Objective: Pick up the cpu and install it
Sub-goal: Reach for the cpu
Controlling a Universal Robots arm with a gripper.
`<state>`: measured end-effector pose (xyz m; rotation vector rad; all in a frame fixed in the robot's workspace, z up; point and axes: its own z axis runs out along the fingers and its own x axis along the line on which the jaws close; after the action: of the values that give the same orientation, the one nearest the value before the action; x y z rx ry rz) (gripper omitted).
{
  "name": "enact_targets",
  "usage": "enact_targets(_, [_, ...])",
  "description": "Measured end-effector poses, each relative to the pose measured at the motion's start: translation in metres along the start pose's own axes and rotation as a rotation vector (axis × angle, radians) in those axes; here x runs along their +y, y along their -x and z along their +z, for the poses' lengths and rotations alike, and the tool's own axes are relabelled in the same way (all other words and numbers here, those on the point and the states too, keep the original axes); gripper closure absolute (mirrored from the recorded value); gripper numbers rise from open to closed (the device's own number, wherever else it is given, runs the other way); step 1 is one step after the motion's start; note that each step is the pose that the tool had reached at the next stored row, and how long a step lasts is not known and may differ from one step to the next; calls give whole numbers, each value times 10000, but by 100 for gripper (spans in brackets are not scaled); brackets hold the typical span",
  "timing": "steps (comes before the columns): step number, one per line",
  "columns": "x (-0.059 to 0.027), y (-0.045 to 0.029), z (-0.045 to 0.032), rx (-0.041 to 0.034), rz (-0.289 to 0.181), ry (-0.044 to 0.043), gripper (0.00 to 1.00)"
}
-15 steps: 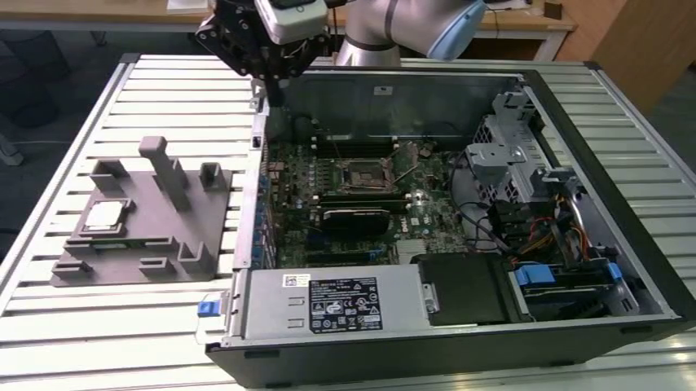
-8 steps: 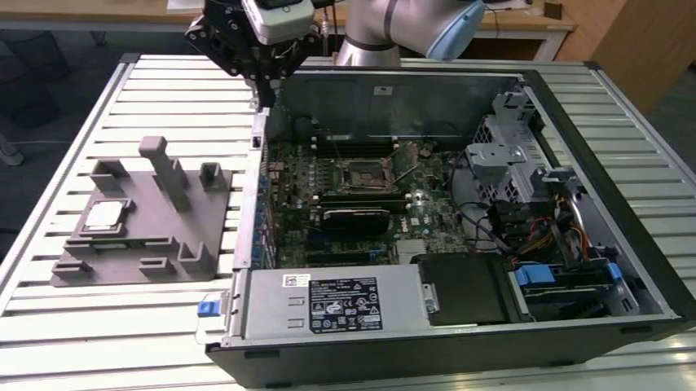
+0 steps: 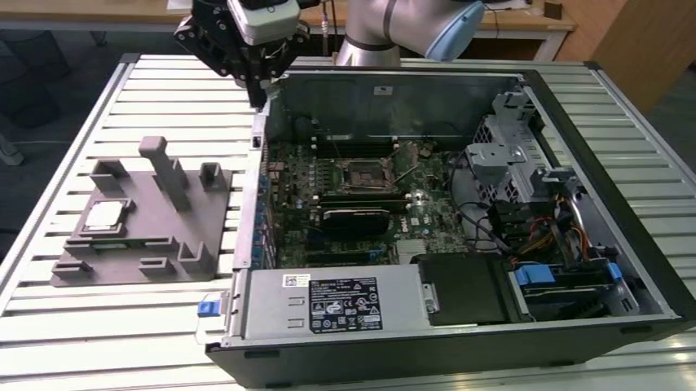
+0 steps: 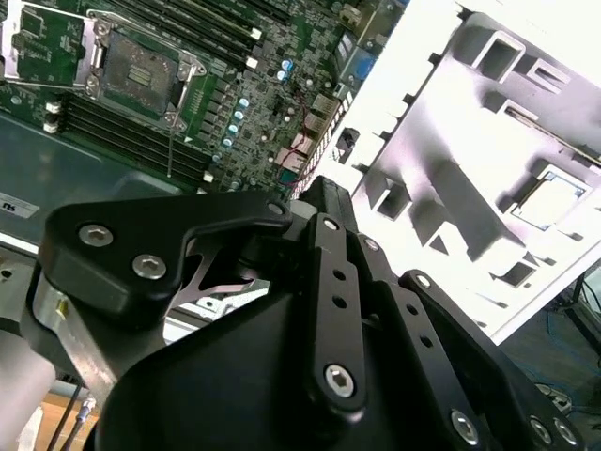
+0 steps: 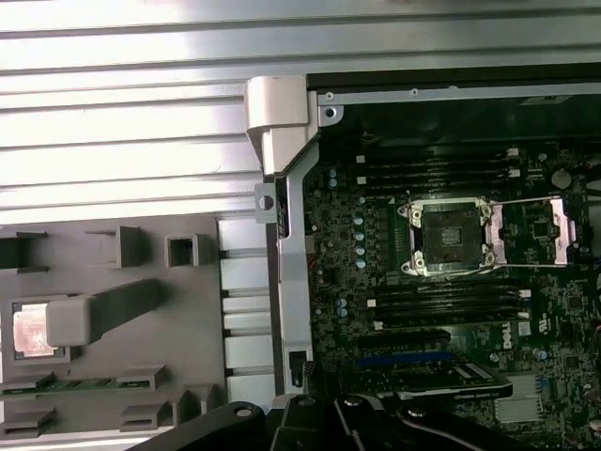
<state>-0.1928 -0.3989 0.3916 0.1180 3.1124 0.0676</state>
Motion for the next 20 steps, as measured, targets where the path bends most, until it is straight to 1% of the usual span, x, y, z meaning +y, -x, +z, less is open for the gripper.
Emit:
enact_targets(9, [-9, -120, -1, 1, 1, 0, 89])
enact_targets(20, [-19, -238, 2, 0, -1, 1, 89])
